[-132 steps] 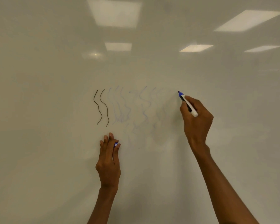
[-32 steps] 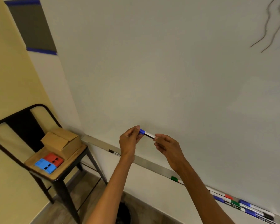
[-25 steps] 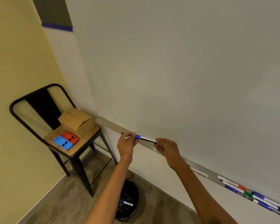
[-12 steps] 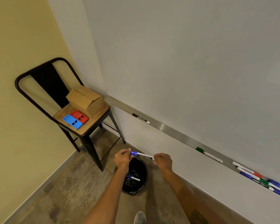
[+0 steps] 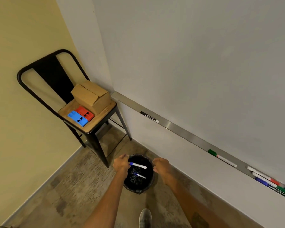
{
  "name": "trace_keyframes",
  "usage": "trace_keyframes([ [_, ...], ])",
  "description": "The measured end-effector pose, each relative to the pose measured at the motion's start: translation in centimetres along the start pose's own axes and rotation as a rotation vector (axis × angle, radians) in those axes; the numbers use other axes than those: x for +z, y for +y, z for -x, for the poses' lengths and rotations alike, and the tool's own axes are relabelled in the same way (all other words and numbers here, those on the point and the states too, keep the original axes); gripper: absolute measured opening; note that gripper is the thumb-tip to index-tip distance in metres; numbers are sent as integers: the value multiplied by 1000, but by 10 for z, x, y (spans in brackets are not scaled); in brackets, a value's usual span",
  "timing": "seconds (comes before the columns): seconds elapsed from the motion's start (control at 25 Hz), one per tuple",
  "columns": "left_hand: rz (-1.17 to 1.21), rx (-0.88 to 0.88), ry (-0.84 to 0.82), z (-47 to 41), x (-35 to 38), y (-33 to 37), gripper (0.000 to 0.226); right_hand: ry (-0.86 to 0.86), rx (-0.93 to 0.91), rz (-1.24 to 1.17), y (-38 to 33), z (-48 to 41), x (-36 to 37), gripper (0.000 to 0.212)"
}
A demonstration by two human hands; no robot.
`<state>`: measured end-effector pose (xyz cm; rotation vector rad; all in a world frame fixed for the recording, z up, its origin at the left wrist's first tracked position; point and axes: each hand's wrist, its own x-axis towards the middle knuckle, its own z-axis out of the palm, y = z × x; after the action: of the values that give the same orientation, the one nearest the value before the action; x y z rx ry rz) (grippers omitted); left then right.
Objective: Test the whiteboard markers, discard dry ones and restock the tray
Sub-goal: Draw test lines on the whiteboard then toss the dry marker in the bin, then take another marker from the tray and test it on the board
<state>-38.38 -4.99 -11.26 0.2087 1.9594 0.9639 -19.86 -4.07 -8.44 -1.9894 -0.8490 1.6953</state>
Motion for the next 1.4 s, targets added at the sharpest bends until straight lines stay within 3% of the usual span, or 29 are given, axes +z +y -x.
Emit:
trace_keyframes([
  [0.16,-48,45,-50,3,12,-1,17,15,-30,-26,4,5,-15,13],
  [0.28,-89,108,-162,11,46,-2,18,47,-108,-1,10,8,-41,20],
  [0.48,-199,239,-342,62,125,1,19,225,-149,8,25,8,-117,18],
  [0.8,-272,383,-566,172,227,-10,30,498,-230,-315,62,12,-274,34],
  [0.96,-430,481,-560,206,278,-4,41,471,-212,-302,77,-4,-323,51],
  [1.12,-586,517,-498,215,307,-12,41,386,-188,-199,90,-23,-331,54],
  [1.4,-542,439,-508,202,326,-29,45,318,-141,-346,87,-43,-330,50],
])
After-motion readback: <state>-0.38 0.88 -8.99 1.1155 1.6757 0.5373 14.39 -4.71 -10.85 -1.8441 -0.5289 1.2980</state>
